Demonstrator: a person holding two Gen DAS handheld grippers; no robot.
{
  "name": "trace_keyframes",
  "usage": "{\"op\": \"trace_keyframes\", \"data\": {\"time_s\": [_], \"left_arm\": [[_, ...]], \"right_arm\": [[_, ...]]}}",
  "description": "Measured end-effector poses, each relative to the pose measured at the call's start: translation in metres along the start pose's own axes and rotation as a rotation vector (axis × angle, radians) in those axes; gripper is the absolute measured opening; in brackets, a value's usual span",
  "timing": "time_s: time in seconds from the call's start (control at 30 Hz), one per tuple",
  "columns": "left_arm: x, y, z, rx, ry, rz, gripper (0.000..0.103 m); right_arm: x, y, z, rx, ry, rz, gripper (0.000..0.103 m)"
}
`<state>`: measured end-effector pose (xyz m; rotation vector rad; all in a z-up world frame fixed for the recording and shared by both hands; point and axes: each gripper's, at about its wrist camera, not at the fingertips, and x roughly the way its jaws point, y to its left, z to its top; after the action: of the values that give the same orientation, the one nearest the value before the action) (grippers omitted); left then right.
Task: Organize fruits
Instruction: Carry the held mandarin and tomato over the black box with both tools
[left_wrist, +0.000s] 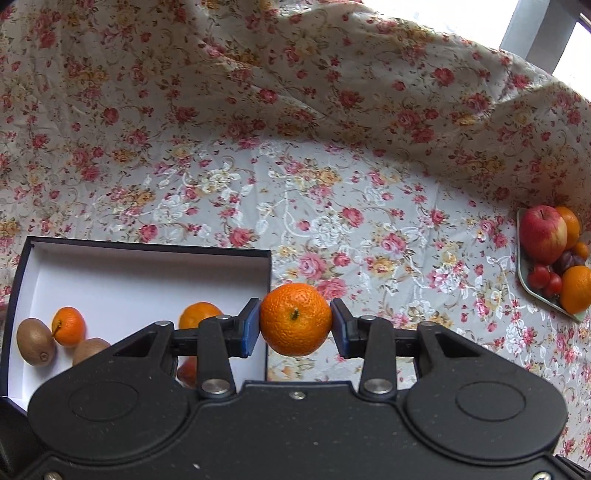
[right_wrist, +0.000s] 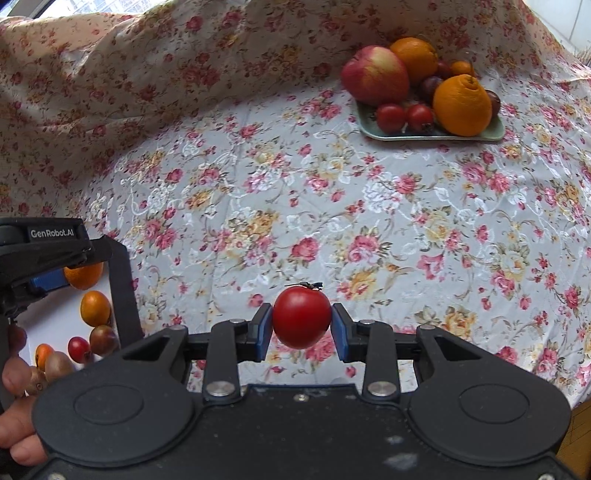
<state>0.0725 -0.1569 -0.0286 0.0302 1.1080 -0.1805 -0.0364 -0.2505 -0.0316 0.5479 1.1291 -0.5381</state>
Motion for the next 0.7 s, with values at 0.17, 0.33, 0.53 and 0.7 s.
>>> {"op": "trace_keyframes", "data": {"time_s": [0.17,0.33,0.53,0.7], "left_arm": [[-0.004,0.028,0.004,-0.032,-0.008,0.014,0.048],[-0.004,0.059,0.005,-0.073,-0.005,0.035,0.048],[-0.003,0.091,0.007,-0.143,0.014,0.063,0.048],[-0.004,0.106,0.006,-0.154,0.016,0.077,0.048]], "right_arm": [[0.002,0.036,0.001,-0.033,-0.006,0.042,0.036],[0.0,0.071,-0.001,-0.092,-0.037,0.075,0.036],[-0.001,0.107,-0.007,-0.149,-0.064,0.137,0.036],[0.001,0.133,-0.016,-0.205,-0.066,0.209,0.036]]}}
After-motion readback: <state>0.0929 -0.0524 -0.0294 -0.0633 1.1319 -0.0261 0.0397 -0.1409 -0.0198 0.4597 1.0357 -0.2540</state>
